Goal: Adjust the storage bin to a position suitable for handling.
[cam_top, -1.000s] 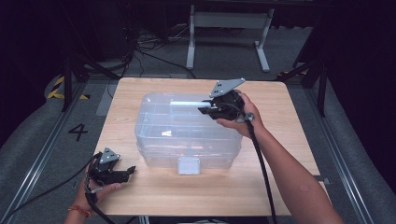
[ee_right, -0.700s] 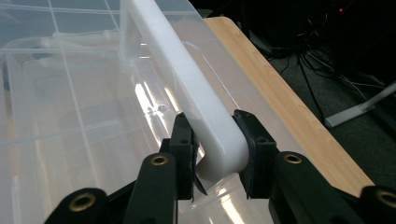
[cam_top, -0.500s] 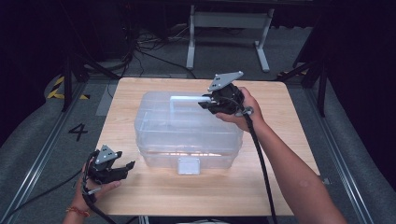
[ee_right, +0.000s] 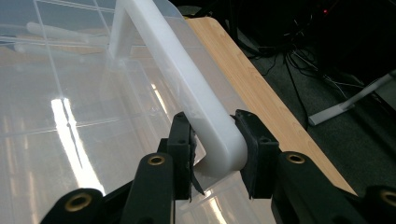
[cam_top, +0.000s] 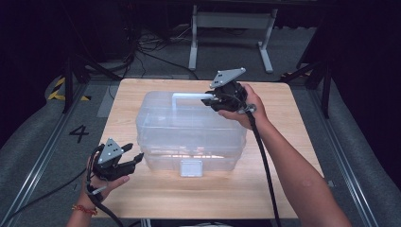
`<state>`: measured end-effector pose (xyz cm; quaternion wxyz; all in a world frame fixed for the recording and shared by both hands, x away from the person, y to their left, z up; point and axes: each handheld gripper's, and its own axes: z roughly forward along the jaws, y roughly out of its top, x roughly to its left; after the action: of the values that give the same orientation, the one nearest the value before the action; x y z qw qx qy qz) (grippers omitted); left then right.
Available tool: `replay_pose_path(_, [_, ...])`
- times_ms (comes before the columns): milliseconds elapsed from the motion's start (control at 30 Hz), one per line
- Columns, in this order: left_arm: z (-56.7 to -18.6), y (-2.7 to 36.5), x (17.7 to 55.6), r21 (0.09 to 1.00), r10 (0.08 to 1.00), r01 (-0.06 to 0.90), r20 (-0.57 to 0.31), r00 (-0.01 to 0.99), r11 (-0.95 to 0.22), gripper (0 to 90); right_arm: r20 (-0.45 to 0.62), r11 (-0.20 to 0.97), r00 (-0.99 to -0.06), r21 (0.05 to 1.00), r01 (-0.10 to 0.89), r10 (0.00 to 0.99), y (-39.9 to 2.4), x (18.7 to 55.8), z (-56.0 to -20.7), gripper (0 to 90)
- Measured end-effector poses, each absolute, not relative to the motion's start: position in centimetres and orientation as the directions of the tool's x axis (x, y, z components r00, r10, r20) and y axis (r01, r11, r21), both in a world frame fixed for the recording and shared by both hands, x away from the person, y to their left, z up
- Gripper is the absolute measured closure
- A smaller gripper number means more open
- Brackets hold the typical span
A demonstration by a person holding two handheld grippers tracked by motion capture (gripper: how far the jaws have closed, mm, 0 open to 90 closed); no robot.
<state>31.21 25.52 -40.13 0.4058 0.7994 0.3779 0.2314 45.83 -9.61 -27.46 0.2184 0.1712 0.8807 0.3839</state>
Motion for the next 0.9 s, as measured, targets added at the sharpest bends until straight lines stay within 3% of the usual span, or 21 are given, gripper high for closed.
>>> replay_pose_path(200, [-39.7,25.4,31.0,0.844,0.77,0.379,0.062,0.636,-0.38,56.4,-0.255,0.647,-0.846,0.751,0.133,0.469,-9.6,45.8,-27.5,69.0])
replay_pose_path(233, [-39.7,25.2,30.8,0.852,0.762,0.366,0.058,0.645,-0.374,63.4,-0.257,0.646,-0.845,0.752,0.13,0.469,-9.6,45.8,-27.5,69.0])
replay_pose_path(467, [-39.5,24.6,30.9,0.852,0.769,0.362,0.072,0.635,-0.378,73.8,-0.248,0.638,-0.844,0.758,0.136,0.475,-9.7,45.6,-27.8,68.6])
replay_pose_path(600, [-39.5,24.6,30.9,0.848,0.785,0.371,0.08,0.615,-0.378,81.3,-0.242,0.619,-0.835,0.773,0.142,0.494,-10.0,45.3,-28.2,62.7])
replay_pose_path(900, [-39.5,24.6,31.1,0.842,0.784,0.376,0.085,0.615,-0.387,83.4,-0.248,0.576,-0.817,0.808,0.122,0.521,-12.4,43.9,-27.5,51.3])
